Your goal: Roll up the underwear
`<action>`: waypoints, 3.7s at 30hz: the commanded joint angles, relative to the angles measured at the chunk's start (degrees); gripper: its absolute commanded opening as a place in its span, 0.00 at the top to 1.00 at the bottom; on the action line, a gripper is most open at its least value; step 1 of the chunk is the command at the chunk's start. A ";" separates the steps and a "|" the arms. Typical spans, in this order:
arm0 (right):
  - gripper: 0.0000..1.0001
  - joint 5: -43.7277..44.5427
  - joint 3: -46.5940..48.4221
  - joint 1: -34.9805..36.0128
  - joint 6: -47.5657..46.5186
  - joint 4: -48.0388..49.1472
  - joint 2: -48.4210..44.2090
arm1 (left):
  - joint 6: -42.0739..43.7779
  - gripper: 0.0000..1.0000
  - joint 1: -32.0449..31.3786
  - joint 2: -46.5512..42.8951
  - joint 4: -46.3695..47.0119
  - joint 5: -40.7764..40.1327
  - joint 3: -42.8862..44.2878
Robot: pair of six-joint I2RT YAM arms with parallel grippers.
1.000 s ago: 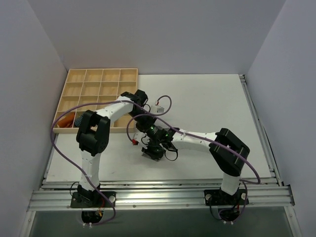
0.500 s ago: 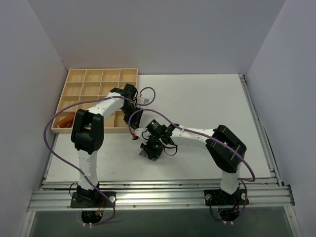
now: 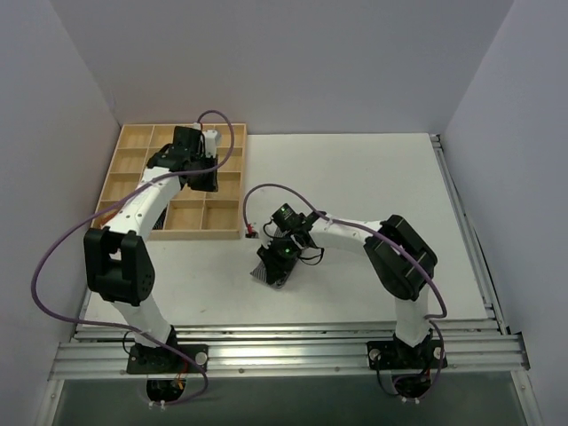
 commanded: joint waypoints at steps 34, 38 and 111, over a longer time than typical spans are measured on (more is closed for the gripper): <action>0.96 -11.62 -17.88 -13.70 23.47 21.10 7.39 | 4.69 0.65 -15.65 -19.98 24.94 25.31 -36.42; 0.94 -12.50 -19.38 -14.40 25.14 24.09 7.39 | 0.19 0.61 -16.80 -21.92 29.86 24.52 -40.57; 0.61 0.14 -24.03 -14.49 28.21 24.01 -6.76 | 25.68 0.95 -19.96 15.51 -5.81 37.79 -8.59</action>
